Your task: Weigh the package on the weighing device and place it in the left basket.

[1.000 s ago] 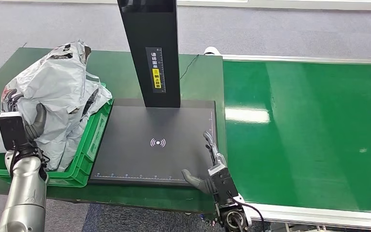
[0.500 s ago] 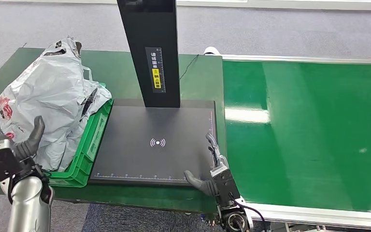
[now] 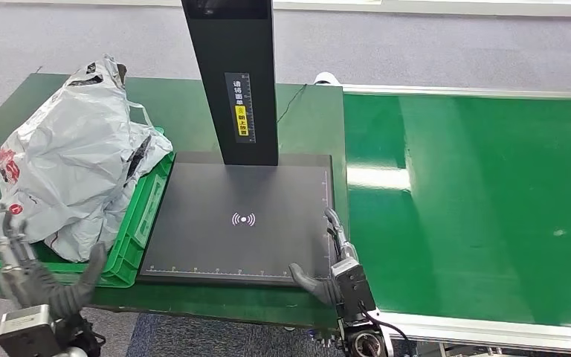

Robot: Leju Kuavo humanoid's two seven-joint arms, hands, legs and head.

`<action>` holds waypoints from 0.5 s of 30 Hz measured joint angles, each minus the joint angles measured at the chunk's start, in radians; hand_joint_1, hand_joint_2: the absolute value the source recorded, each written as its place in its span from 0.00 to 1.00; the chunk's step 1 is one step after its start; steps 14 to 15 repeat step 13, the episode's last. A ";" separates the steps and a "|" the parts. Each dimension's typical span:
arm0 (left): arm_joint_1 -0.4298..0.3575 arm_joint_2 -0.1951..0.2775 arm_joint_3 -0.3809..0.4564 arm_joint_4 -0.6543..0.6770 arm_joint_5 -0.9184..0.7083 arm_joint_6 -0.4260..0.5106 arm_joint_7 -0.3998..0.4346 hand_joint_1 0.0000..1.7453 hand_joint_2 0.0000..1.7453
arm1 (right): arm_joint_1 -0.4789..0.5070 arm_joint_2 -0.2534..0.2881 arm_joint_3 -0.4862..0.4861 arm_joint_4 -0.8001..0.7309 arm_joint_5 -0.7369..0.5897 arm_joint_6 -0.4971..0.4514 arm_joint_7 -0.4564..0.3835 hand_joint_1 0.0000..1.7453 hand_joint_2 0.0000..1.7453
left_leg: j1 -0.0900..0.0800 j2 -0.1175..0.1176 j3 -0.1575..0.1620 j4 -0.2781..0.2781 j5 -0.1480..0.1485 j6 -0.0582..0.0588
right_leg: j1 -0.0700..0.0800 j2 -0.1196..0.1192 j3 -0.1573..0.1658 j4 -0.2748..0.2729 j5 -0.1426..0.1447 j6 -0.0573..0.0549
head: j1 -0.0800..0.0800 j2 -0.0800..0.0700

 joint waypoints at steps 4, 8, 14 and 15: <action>0.005 -0.029 -0.092 0.051 0.122 -0.182 0.004 0.00 1.00 | 0.009 0.001 -0.001 -0.007 -0.011 0.005 -0.006 0.00 1.00 | 0.000 0.000 0.001 0.000 0.000 0.000 | 0.000 0.000 0.001 0.000 0.001 0.000 | 0.000 0.000; -0.008 -0.057 -0.147 0.139 0.152 -0.309 0.021 0.00 1.00 | 0.035 0.006 0.000 -0.032 -0.011 0.005 -0.006 0.00 1.00 | 0.000 0.000 0.001 0.000 0.000 0.000 | 0.000 0.000 0.001 0.000 0.001 0.000 | 0.000 0.000; -0.034 -0.081 -0.179 0.222 0.114 -0.352 0.035 0.00 1.00 | 0.067 0.010 0.003 -0.072 0.004 -0.008 -0.004 0.00 1.00 | 0.000 0.000 0.000 0.000 0.000 0.000 | 0.000 0.000 0.001 0.000 0.000 0.000 | 0.000 0.000; -0.034 -0.081 -0.179 0.222 0.114 -0.352 0.035 0.00 1.00 | 0.067 0.010 0.003 -0.072 0.004 -0.008 -0.004 0.00 1.00 | 0.000 0.000 0.000 0.000 0.000 0.000 | 0.000 0.000 0.001 0.000 0.000 0.000 | 0.000 0.000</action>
